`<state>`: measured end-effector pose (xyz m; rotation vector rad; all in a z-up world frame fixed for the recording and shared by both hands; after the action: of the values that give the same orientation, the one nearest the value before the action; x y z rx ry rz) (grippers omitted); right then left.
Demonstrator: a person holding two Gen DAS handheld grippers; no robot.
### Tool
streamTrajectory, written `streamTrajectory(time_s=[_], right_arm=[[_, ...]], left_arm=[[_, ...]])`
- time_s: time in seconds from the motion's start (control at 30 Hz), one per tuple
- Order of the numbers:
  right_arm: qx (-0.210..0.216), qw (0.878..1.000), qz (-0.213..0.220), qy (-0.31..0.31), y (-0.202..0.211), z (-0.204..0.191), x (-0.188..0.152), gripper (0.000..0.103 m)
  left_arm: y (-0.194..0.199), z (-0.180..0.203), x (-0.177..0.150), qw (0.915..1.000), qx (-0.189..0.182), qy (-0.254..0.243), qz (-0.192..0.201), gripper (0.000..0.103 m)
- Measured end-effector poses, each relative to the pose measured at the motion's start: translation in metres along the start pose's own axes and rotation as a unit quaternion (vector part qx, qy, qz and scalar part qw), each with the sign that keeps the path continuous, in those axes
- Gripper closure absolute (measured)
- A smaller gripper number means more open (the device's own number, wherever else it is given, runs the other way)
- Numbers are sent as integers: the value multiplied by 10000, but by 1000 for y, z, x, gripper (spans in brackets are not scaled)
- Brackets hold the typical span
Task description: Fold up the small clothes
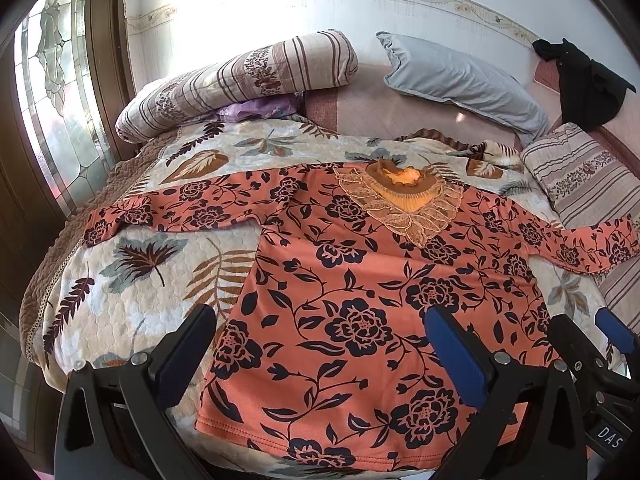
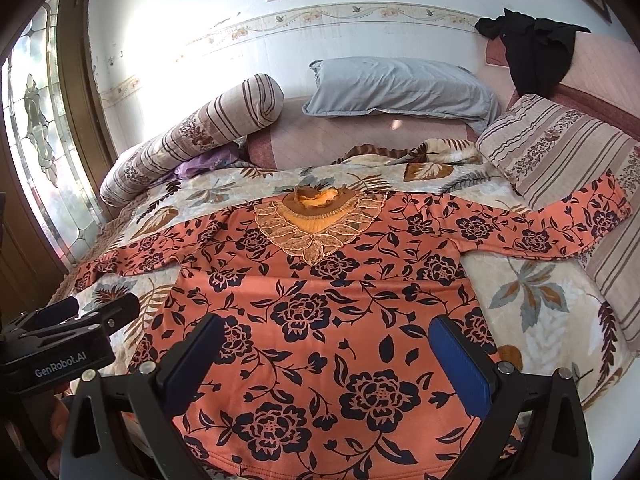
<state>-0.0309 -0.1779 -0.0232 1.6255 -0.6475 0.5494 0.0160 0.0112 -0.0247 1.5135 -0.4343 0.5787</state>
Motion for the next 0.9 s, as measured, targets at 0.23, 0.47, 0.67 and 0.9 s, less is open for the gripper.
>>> streamTrajectory(time_s=[0.23, 0.47, 0.67, 0.9], right_arm=[[-16, 10000, -15, 7, -2, -1, 1, 0], [11, 10000, -19, 3, -2, -1, 1, 0], [26, 10000, -8, -3, -5, -1, 3, 0], [288, 9992, -230, -158, -17, 19, 3, 0]], left_arm=[[-1, 0, 1, 10000, -3, -3, -8, 0], [-2, 1, 1, 10000, 4, -14, -5, 0], [-4, 3, 1, 10000, -5, -51, 6, 0], [-23, -10, -1, 9995, -237, 111, -195, 0]])
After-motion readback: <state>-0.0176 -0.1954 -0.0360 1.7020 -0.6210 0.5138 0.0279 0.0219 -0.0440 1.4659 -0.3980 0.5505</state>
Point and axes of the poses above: each gripper's, at about its wrist camera, not at the fingertips, and y roughly against the way its jaws point, z to its right, x to its top, the point moved 2 cm from there along -y, roughly the way its jaws point, and after that the axes turned 7 degrees about -z, right-handed, at the moved point
